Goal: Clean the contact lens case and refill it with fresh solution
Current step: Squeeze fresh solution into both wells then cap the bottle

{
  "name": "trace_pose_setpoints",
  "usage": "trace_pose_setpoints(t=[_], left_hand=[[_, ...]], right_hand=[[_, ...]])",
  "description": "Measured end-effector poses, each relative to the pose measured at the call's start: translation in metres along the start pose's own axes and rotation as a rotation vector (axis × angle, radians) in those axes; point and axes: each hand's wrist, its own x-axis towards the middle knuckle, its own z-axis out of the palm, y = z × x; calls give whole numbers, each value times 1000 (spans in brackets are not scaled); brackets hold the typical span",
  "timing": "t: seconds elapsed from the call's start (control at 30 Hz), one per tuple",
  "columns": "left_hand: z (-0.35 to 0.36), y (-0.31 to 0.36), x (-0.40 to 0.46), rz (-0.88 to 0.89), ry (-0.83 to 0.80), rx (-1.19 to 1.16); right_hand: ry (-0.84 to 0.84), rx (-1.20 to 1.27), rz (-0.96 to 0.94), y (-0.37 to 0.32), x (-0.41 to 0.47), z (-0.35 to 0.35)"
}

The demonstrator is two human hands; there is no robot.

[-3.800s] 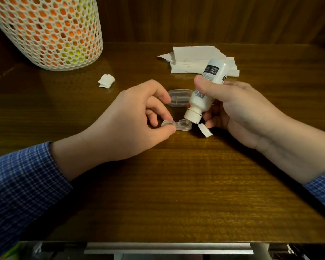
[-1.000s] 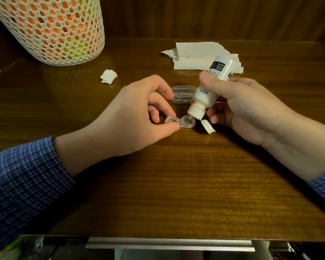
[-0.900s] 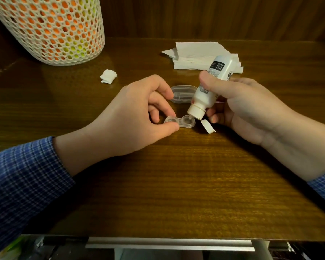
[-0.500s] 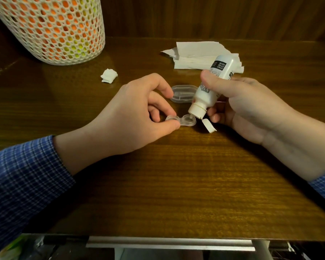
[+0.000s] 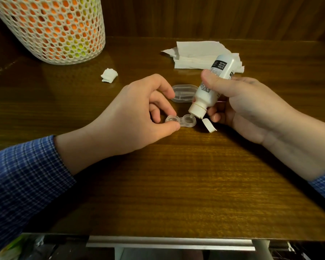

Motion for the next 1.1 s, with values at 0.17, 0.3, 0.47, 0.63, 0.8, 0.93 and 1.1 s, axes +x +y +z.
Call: trace_pose_setpoints(t=[0.17,0.3,0.47,0.63,0.8,0.93,1.1], left_hand=[[-1,-1,0,7,-7,-4],[0,-1,0,10,-5,4],[0,-1,0,10,-6,7],[-1,-1,0,6,-8,10],[-1,-1,0,5,-3,6],[-1,-1,0,-1,0,1],[-1,0,0,-3,0,4]], right_hand=[[8,5,-1,0,0,0],[5,4,1,0,0,0],[6,8,4,-1,0,0],[0,5,10,-1,0,0],[-2,15,11,-1,0,-1],[5,28,6,-1,0,-1],[31,45,14,-1,-1,-1]])
